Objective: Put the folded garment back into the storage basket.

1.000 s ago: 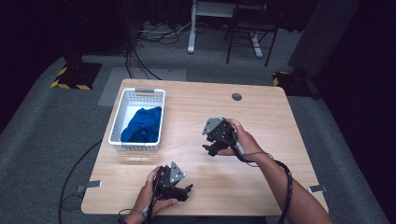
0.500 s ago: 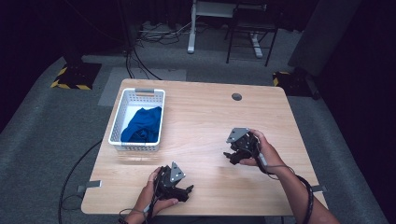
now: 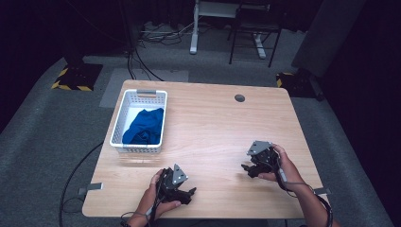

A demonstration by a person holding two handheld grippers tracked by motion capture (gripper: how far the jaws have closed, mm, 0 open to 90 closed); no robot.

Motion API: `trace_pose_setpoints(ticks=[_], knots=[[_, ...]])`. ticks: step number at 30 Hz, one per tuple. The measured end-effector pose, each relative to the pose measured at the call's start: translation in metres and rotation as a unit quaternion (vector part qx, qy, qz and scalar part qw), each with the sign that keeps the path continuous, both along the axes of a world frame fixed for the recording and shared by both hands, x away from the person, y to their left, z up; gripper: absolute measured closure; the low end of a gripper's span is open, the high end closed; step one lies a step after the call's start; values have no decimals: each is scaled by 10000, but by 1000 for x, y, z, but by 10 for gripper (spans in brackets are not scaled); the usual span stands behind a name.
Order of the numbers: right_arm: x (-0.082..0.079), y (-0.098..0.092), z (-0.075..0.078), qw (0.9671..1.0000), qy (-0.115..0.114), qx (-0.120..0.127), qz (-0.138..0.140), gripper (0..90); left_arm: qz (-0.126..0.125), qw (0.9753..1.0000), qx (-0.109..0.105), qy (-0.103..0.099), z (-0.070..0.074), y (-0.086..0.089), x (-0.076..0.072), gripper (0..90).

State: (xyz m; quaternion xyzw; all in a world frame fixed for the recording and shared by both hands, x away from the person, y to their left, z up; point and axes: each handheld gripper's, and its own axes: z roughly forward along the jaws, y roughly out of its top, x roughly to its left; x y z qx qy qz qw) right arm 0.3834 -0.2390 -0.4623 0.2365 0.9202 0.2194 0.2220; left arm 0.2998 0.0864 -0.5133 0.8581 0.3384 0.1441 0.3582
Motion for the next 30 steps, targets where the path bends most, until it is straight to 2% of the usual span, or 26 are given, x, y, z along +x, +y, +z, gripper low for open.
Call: trace_pose_setpoints(ticks=[6,12,14,16,19,22,23,25,30], knots=[[-13,-24,-10,9997,84,99,-196,179,-8,10000,9,-6,0,0,0,154],[-23,-48,-23,9982,228,306,-454,179,-21,10000,1,2,0,0,1,154],[-28,-57,-28,9966,243,516,-598,179,-21,10000,2,3,0,0,0,154],[-34,-66,-33,9936,278,864,-667,178,-21,10000,2,4,0,0,0,154],[-42,-80,-38,9888,283,1210,-824,172,-19,10000,4,6,0,0,1,154],[-48,-95,-44,9809,345,1630,-1006,151,-19,10000,7,6,0,0,1,154],[-50,-101,-47,9774,361,1773,-1096,150,-24,10000,8,4,0,0,1,154],[-55,-109,-50,9730,215,1926,-1255,146,-31,10000,-7,15,0,-1,1,154],[-63,-130,-50,9655,113,1950,-1721,144,-64,10000,-20,22,0,-1,2,154]])
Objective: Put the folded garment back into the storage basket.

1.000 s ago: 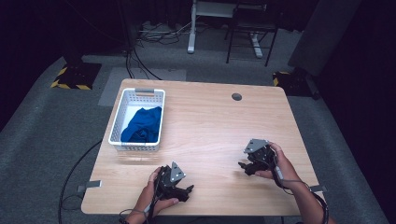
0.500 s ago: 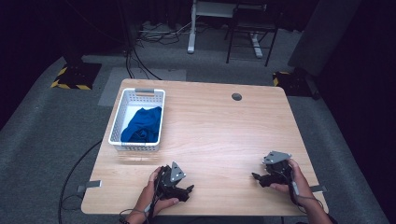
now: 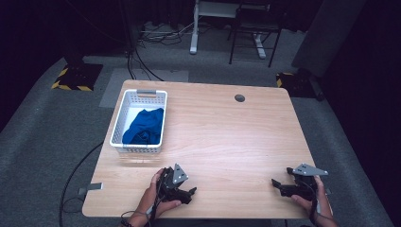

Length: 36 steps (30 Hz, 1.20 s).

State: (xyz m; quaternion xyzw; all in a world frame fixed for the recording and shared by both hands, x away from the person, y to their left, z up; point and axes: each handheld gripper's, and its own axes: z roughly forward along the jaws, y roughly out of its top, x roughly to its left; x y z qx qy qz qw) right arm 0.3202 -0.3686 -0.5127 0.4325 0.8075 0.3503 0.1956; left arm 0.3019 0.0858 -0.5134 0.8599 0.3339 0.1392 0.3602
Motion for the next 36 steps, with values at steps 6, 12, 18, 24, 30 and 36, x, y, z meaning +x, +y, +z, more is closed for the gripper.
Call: trace_pose_setpoints(ticks=[6,12,18,24,30,36], knots=[[-1,-3,0,10000,8,10,-52,144,-38,10000,15,-17,0,0,2,154],[2,-2,0,10000,-3,1,50,144,-42,10000,18,-21,0,0,2,154],[3,-2,0,10000,1,2,80,144,-32,10000,13,-9,0,-1,3,154],[4,-1,0,10000,0,3,87,144,-52,10000,24,-22,0,-1,4,154],[5,-1,0,9999,3,3,141,144,-57,10000,16,-19,0,-1,4,154],[5,-1,0,9999,5,2,147,144,-54,10000,17,-18,0,-1,4,154]])
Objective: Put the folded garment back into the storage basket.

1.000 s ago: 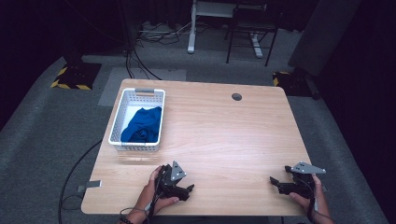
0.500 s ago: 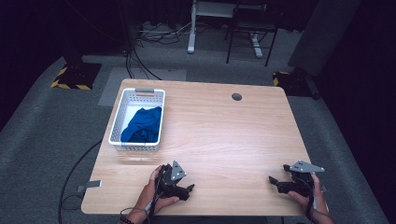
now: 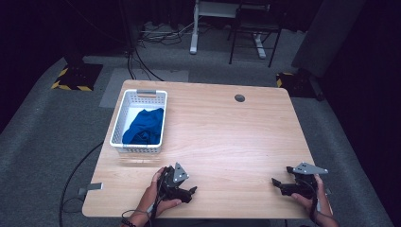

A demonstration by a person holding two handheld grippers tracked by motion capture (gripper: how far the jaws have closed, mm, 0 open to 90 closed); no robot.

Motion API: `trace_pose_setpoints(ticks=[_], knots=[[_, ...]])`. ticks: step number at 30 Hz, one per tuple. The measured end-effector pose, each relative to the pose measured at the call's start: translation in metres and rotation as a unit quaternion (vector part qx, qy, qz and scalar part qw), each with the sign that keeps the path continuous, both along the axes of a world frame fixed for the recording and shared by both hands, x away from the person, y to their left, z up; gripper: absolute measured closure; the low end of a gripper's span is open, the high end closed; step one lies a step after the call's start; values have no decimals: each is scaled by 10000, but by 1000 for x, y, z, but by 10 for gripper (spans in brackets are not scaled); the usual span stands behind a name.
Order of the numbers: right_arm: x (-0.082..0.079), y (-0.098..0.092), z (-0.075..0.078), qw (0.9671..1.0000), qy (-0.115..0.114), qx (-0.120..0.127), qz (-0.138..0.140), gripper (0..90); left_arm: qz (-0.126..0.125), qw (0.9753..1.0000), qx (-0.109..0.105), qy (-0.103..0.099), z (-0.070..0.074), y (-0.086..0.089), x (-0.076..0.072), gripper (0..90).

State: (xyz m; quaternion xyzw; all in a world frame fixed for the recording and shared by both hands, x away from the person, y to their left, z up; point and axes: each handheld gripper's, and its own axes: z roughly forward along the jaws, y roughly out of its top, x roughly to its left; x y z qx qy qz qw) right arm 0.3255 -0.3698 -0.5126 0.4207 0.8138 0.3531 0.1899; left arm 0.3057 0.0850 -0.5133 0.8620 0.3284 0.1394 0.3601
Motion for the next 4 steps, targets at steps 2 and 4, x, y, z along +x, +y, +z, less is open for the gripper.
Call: trace_pose_setpoints(ticks=[2,4], knots=[[0,0,0,10000,0,2,2,144,-1,10000,-4,1,0,0,0,154],[0,0,0,10000,-1,3,5,144,-2,10000,0,0,0,0,0,154]])
